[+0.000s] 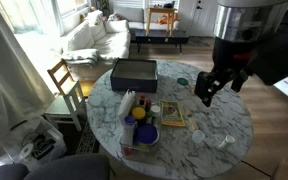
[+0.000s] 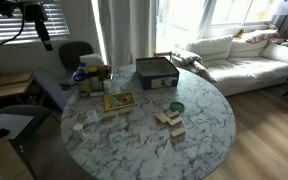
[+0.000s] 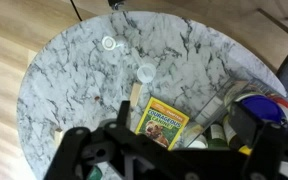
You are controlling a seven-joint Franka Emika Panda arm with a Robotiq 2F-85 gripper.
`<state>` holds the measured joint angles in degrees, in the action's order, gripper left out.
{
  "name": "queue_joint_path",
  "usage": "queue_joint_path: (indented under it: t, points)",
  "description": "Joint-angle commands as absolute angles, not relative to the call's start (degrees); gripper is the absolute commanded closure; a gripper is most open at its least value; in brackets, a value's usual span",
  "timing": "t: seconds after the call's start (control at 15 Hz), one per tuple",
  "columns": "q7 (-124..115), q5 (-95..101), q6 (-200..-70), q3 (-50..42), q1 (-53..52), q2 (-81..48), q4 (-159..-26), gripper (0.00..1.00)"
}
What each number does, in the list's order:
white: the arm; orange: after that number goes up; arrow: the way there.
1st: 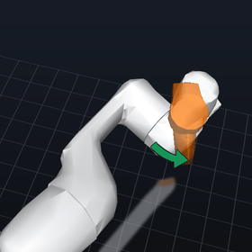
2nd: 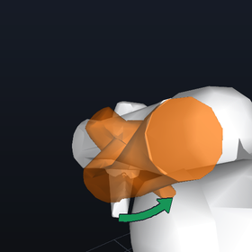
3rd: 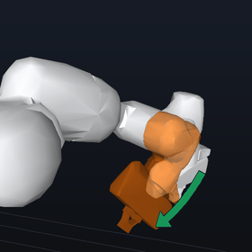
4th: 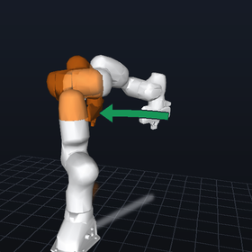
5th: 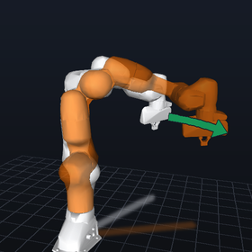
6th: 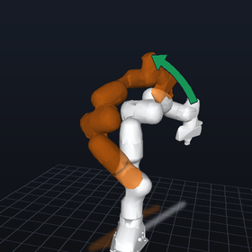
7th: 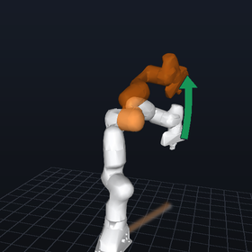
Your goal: Put the bottle inside the measuring cup then put it inside the container
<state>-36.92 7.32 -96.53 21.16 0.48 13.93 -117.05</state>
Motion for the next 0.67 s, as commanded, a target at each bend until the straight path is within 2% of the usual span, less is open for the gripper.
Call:
queue_joint_path:
  t: [0.0, 0.27, 0.6]
  points:
    - [-37.47, 7.93, -96.34, 18.65, -2.37, 13.62, -116.92, 0.00]
    - [-39.07, 7.00, -95.30, 17.97, -1.86, 12.25, -116.34, 0.00]
    - [-44.97, 5.46, -99.20, 10.78, 0.54, 7.96, -122.72, 0.00]
